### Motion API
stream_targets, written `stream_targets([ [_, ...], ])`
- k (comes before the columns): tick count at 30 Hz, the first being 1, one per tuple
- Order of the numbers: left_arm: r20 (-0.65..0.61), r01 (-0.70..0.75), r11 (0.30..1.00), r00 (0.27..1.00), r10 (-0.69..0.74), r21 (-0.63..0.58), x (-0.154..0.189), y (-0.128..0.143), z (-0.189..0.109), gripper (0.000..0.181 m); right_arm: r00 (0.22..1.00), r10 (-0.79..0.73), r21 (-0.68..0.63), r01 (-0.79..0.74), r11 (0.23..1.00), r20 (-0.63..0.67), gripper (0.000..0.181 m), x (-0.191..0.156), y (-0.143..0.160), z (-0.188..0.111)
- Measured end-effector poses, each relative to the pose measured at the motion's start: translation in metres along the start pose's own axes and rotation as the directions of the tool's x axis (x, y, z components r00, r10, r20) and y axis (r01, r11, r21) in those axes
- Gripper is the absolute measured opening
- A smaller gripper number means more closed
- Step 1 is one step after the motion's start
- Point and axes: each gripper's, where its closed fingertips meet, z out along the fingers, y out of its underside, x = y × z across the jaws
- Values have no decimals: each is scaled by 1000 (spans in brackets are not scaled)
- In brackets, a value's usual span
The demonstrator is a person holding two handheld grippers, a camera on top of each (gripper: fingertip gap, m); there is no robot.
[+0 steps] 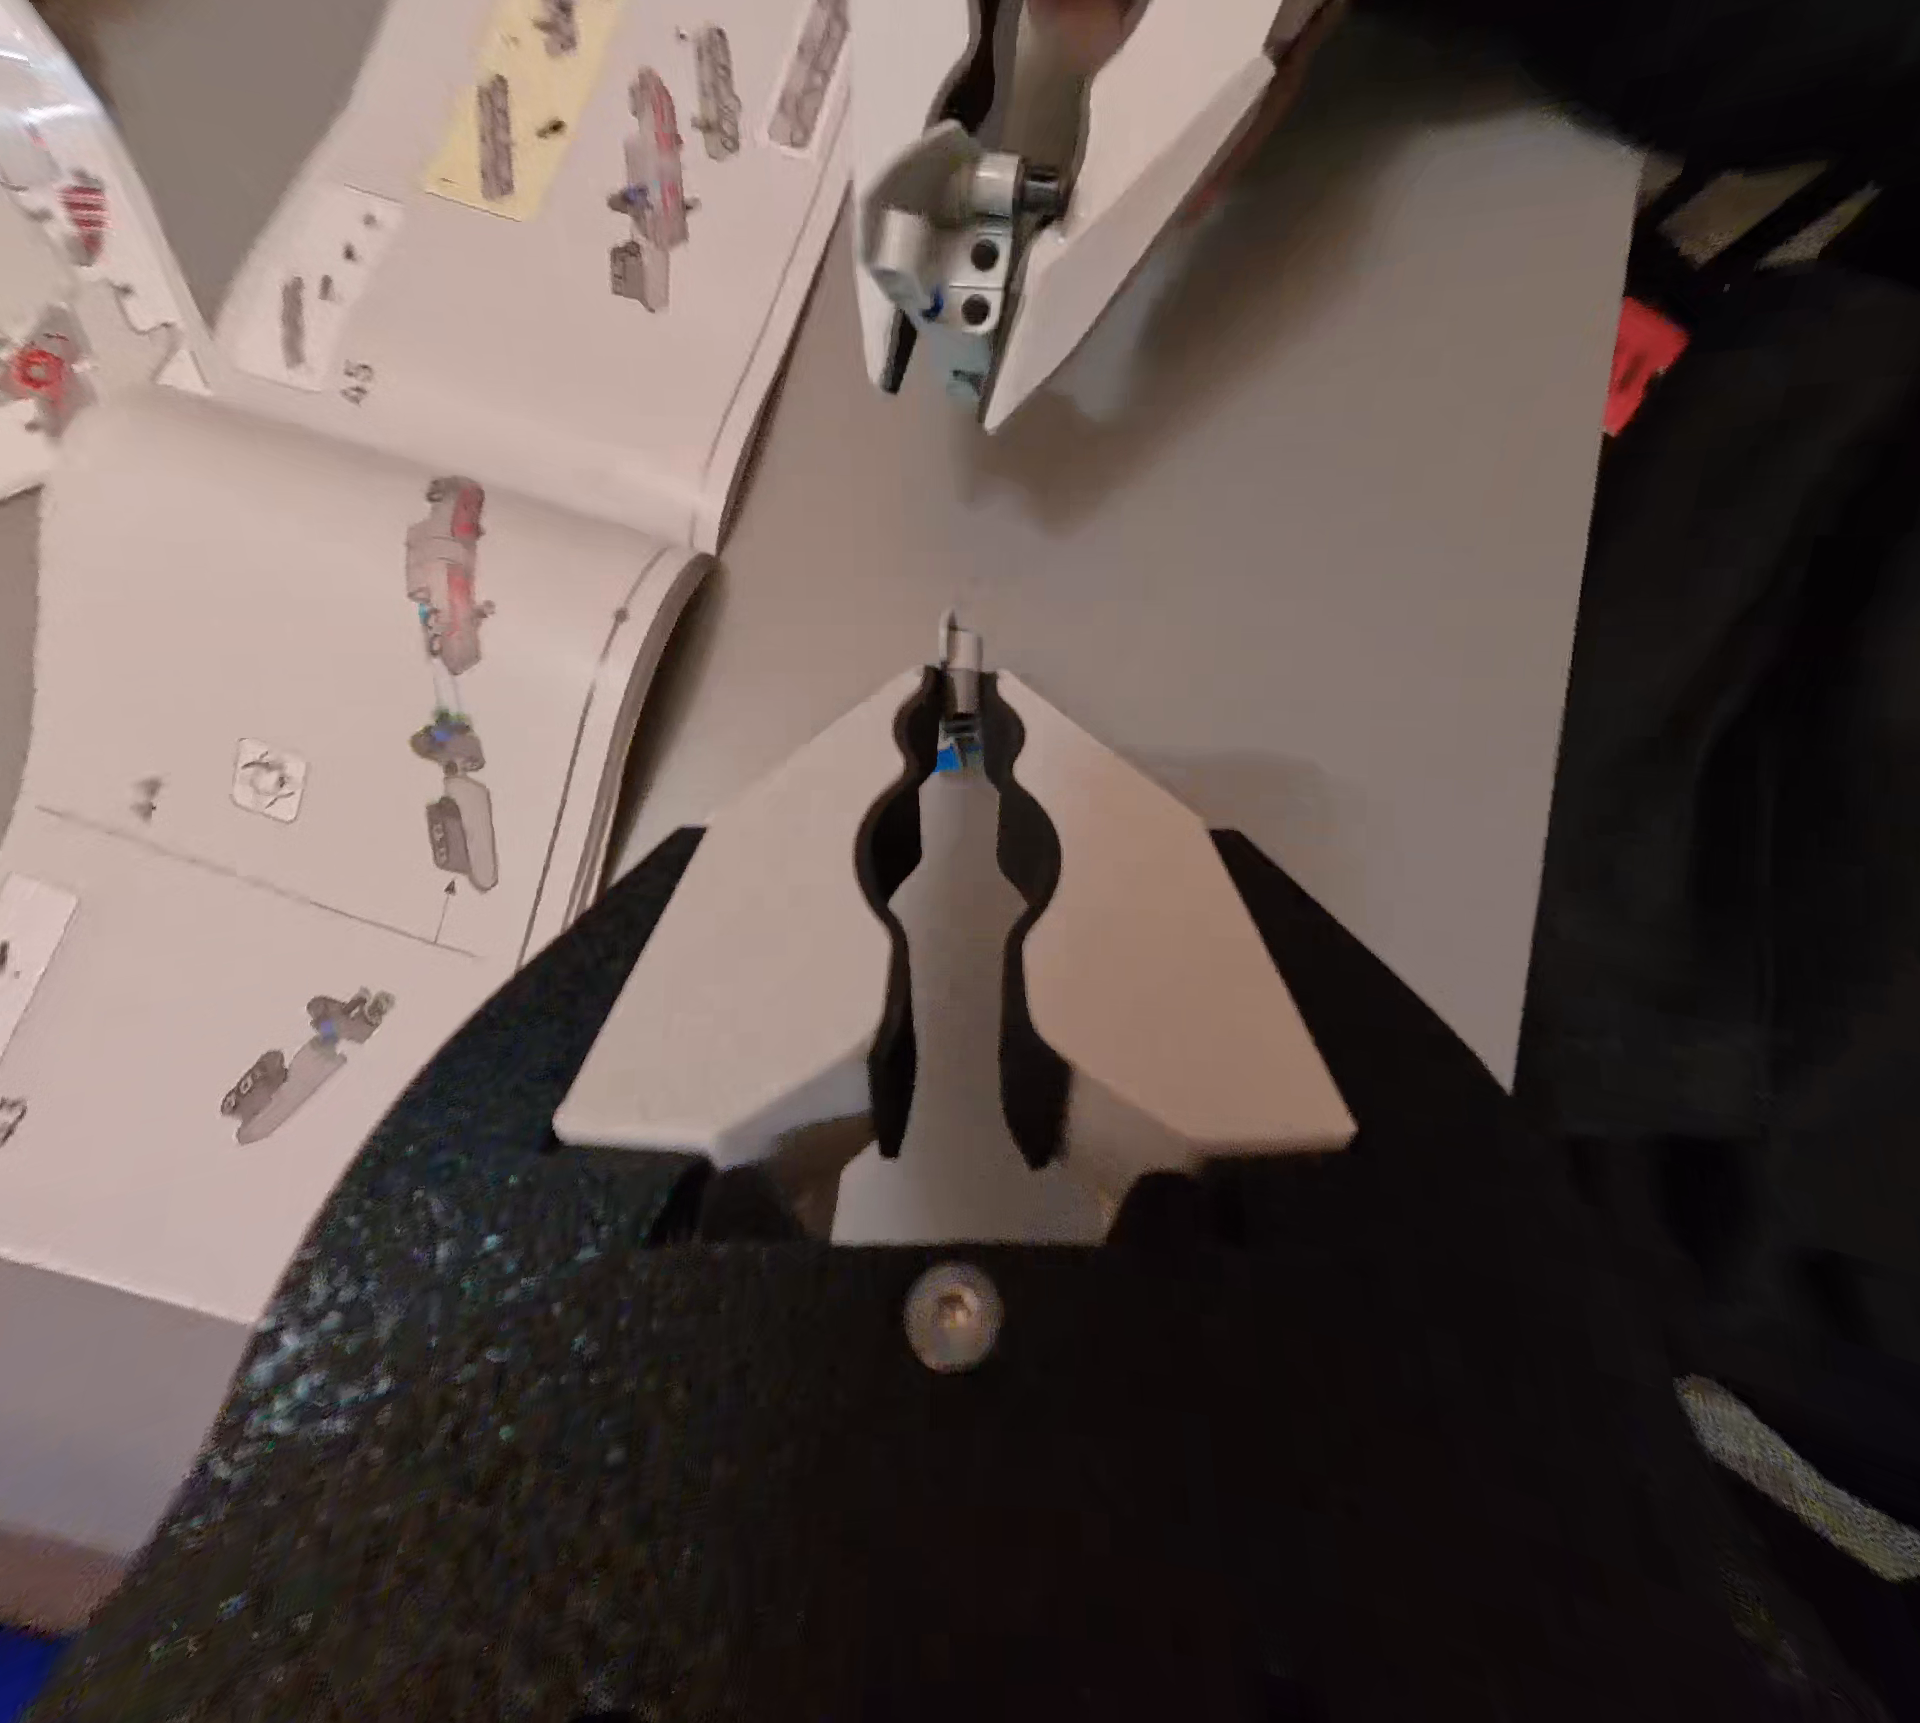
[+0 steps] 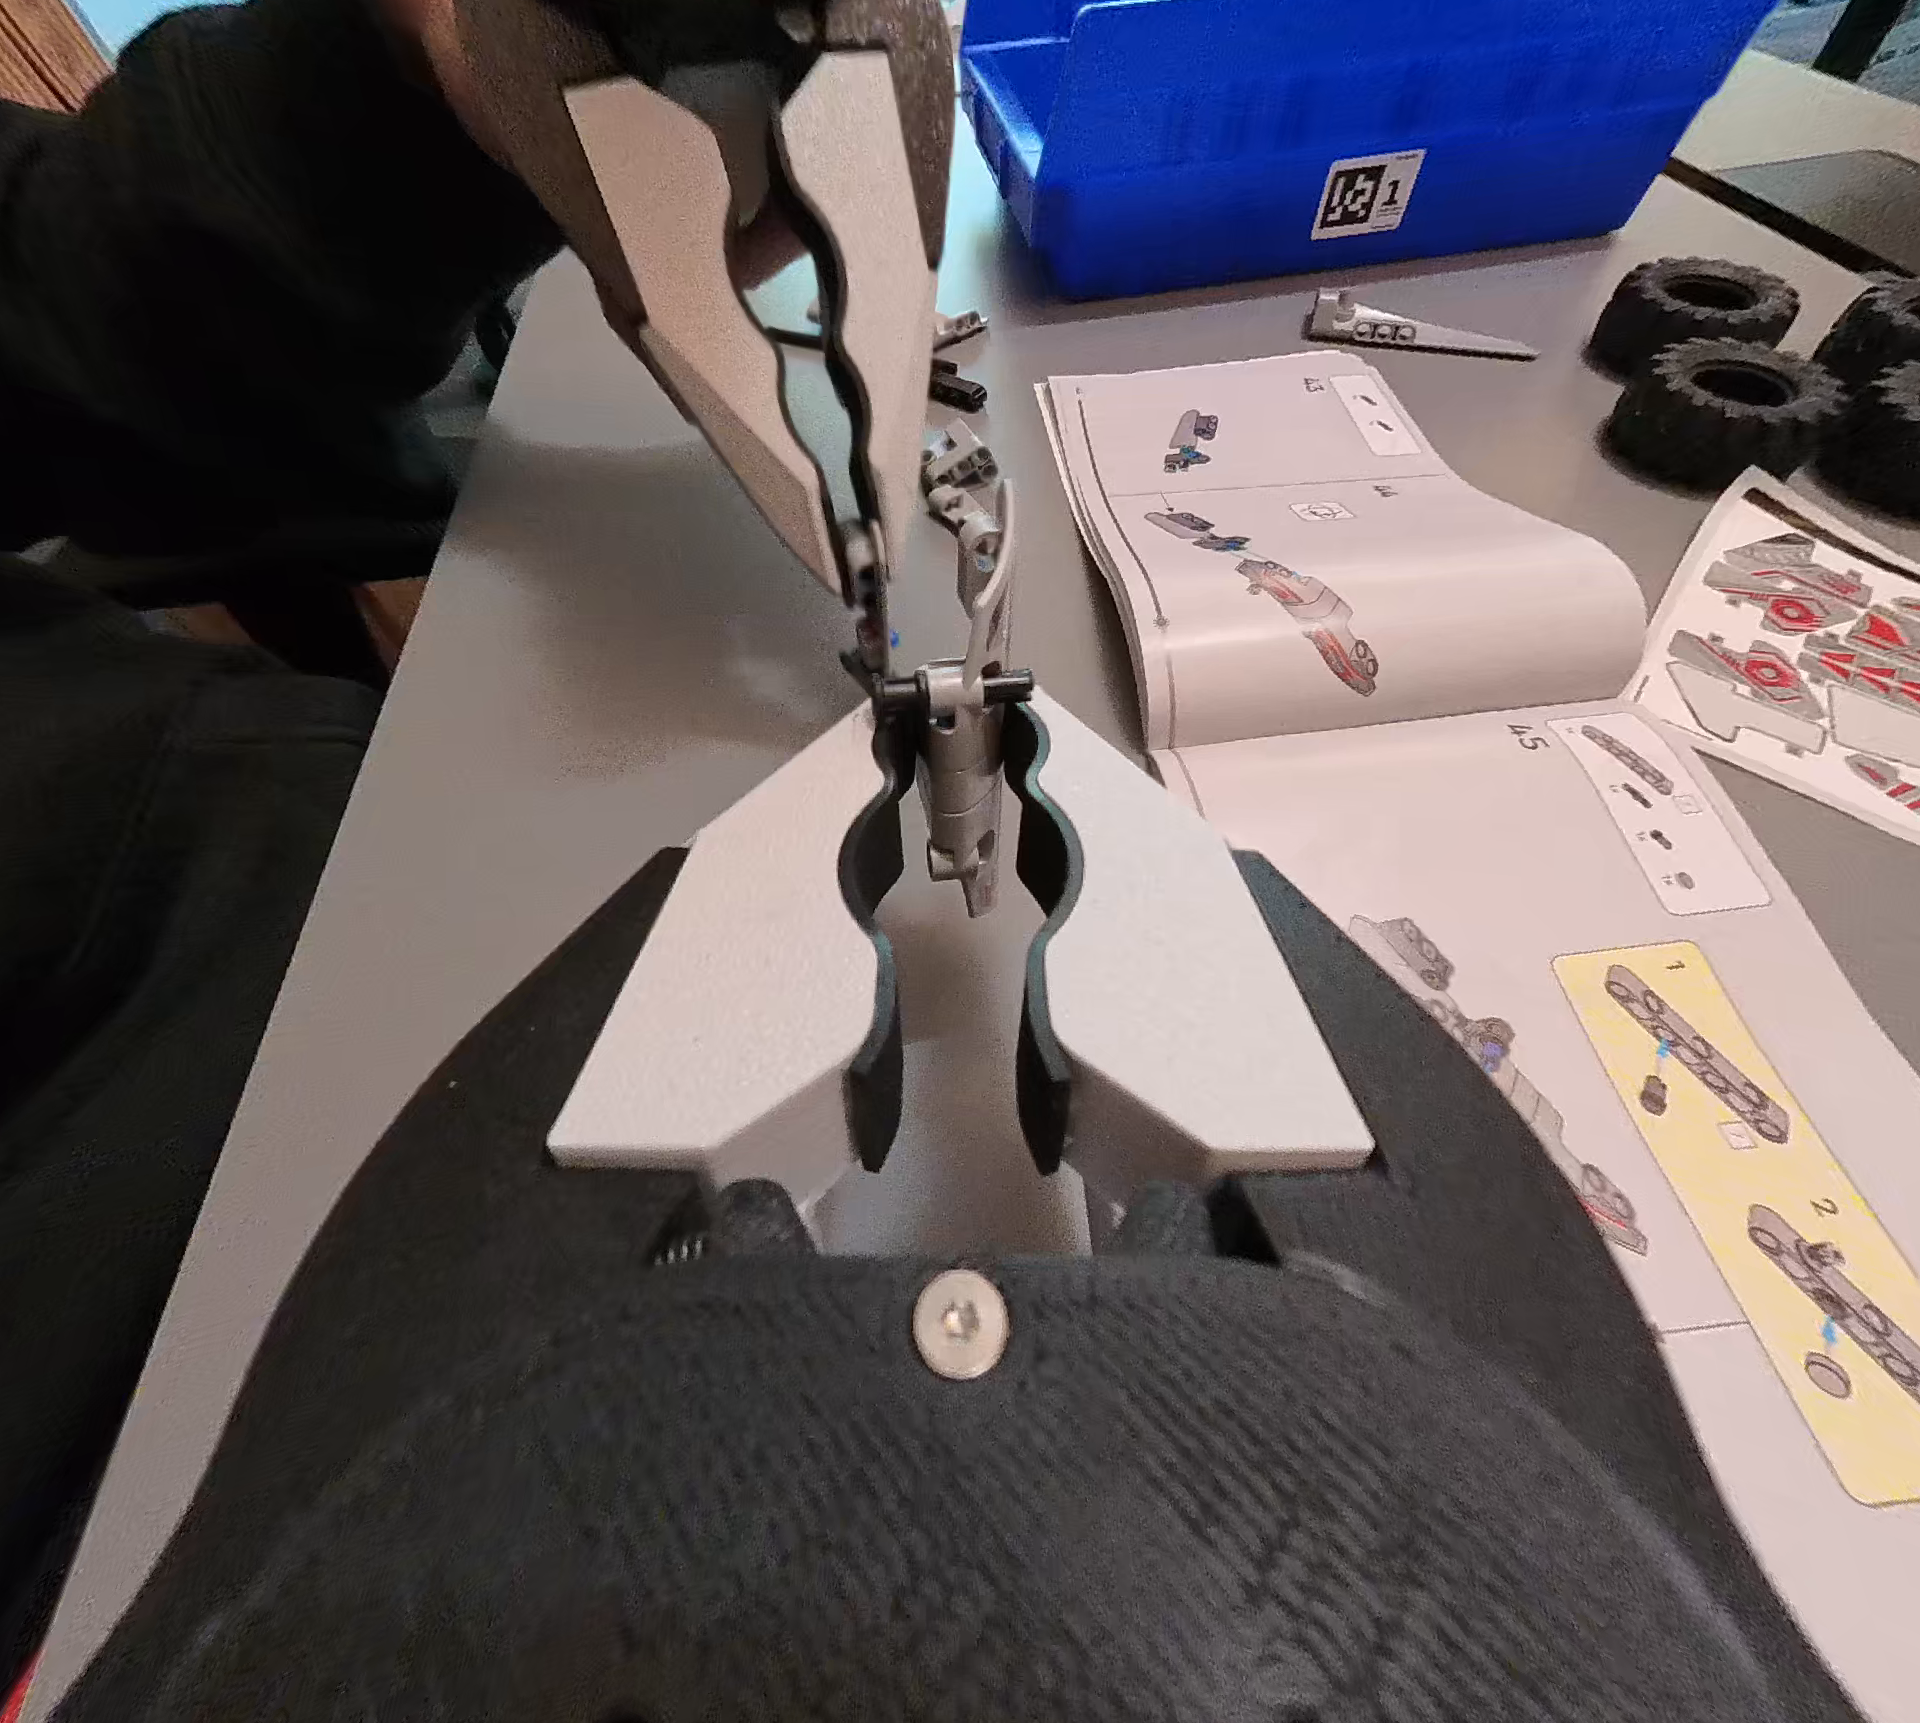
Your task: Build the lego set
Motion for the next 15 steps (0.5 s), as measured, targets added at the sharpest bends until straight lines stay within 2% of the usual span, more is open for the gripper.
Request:
stream_targets([
  [3,-52,-19,999,998,21,32,6,-12,12,5,999,32,-65,-30,997,38,14,-5,9,5],
  [7,-92,2,993,996,9,117,2,-23,19,5,1000,11,-194,-11,981,0,15,-3,28,11],
  [12,-131,21,966,991,13,257,-2,-34,20,5,1000,29,-197,-29,980,-5,15,-1,29,11],
  [15,-106,20,964,994,8,266,-4,-32,28,5,999,41,-200,-44,979,-19,15,2,29,11],
])
